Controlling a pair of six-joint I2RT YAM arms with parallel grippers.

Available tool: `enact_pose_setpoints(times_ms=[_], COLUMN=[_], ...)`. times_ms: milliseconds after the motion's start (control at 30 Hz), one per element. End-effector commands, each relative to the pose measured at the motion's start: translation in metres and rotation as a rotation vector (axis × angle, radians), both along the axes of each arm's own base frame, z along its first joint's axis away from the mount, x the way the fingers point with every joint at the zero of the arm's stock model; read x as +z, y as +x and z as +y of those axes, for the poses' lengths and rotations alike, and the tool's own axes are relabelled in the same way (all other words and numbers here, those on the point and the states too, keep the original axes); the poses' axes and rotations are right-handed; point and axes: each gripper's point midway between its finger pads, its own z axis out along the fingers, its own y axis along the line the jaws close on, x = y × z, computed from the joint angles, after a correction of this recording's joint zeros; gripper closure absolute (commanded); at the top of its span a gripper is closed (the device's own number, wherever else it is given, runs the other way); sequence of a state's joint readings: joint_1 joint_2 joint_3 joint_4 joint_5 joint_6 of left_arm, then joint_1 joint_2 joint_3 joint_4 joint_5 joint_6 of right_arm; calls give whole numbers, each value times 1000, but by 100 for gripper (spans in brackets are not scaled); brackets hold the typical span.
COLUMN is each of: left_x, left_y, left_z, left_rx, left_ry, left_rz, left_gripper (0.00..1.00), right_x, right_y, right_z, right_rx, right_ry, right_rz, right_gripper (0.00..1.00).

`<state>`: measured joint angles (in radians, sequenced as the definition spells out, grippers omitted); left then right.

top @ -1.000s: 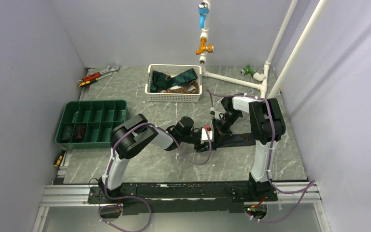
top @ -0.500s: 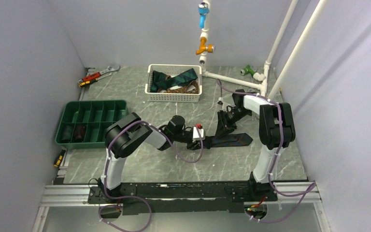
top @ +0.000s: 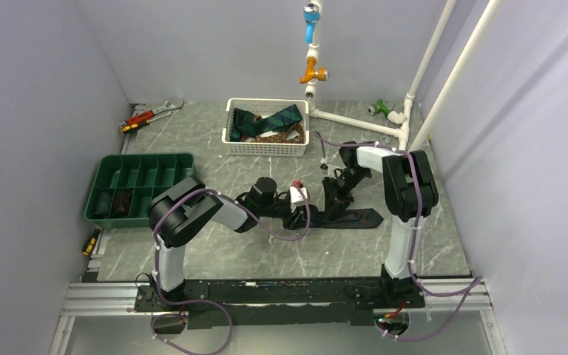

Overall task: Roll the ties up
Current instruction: Roll the tie at the center of the board.

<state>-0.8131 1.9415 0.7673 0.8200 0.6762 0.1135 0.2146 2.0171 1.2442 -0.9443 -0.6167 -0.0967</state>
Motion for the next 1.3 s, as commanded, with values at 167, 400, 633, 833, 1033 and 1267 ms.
enact_pose_setpoints(times_ms=[167,400,633,833,1033,1267], left_x=[-68,-88,-86,-84,-84,-72], left_y=[8,5,-1,-2,-5,-13], left_z=[42,57,53,51,48,40], left_rx=[88,94,82,71,60,-27], left_ry=[295,409,402,396,391,327], left_rz=[-42,-12,45,56,90,46], left_gripper=[66,64,66,65,62,49], right_x=[-23,55,77,73,35,11], right_y=[48,24,6,4,2,20], right_z=[-17,33,43,47,51,18], right_rx=[87,19,-18,-17,53,25], right_ry=[-122,243,345,352,264,102], right_rz=[-168,-140,-121,-103,-76,-92], right_gripper=[75,48,46,38,57,100])
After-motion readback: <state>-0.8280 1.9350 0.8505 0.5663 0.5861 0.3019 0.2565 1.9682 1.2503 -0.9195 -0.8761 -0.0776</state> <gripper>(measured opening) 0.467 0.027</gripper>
